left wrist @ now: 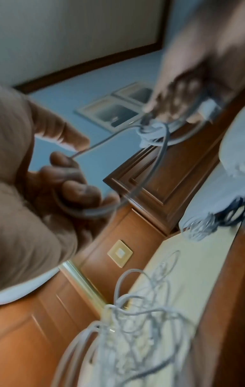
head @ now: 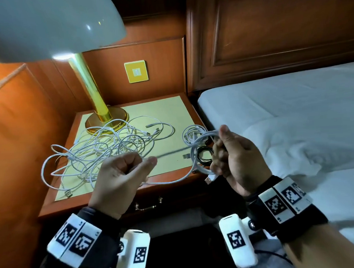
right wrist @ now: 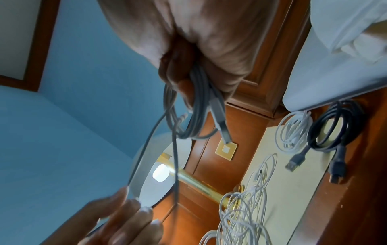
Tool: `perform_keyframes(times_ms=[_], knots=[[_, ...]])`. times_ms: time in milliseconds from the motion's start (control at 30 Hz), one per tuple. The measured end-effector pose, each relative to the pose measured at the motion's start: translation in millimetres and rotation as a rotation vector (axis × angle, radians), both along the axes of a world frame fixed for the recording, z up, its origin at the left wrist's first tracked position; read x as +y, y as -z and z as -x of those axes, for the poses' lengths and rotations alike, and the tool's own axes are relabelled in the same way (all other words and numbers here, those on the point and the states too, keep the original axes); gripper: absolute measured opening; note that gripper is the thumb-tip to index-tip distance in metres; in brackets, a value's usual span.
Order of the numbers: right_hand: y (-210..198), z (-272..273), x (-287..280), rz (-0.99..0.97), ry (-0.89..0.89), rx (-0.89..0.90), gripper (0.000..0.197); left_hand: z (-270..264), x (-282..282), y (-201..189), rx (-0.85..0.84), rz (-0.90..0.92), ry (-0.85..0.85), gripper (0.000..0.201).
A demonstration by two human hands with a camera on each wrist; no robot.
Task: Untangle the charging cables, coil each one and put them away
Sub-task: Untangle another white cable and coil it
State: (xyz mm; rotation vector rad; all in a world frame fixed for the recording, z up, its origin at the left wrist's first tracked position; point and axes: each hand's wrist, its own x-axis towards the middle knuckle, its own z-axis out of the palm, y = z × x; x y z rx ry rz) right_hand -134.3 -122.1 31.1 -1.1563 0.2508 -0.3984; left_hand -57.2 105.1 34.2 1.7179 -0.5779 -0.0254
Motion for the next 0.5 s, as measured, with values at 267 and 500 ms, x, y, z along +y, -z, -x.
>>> perform_keyframes(times_ms=[267,500], knots=[[3,-4,-15,0.138,0.124,-0.038,0.043,-2,-1,9,0.068,-0.038,0.052,0.033],[-1,-2,-8,0.058,0.091,-0.063,0.043,13,-15,21,-0.232,-0.326,0.002,0.019]])
